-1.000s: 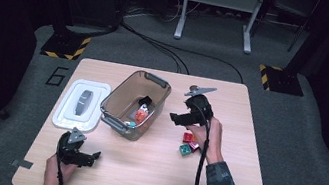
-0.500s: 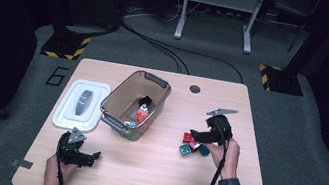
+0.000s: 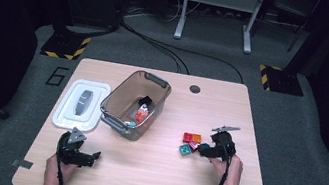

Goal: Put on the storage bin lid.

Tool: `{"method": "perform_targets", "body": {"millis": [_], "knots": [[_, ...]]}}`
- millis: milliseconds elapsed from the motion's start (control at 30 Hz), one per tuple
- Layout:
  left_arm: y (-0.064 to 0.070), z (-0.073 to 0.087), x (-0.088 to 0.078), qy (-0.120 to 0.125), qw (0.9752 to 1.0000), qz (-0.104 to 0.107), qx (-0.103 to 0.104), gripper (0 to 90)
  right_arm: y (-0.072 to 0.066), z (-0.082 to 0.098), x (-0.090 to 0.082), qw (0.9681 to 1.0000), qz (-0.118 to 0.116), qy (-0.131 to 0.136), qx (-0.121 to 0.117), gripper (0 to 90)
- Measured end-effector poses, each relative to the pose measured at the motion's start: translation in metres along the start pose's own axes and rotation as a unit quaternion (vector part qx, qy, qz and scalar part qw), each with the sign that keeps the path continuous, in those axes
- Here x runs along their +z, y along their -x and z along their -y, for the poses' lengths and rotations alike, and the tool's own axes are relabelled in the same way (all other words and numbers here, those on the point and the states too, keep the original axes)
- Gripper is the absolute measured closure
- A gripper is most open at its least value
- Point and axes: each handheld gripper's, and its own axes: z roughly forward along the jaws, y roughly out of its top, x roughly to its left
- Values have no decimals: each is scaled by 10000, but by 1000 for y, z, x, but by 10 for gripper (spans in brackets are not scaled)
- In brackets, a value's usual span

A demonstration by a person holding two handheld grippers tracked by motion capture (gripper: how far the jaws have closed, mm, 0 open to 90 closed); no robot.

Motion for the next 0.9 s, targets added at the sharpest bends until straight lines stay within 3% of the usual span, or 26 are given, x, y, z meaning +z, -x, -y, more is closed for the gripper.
{"method": "perform_targets", "body": {"millis": [167, 467, 567, 900], "knots": [[0, 0, 0, -1, 10000, -4, 1, 27, -3, 4, 2, 9999, 43, 94, -87, 405], [0, 0, 0, 1, 10000, 0, 0, 28, -8, 6, 8, 9998, 109, -29, -165, 473], [0, 0, 0, 0, 10000, -1, 2, 28, -7, 7, 10, 9998, 77, -114, -111, 546], [0, 0, 0, -1, 10000, 0, -1, 28, -7, 4, 1, 9999, 83, 25, -105, 585]]}}
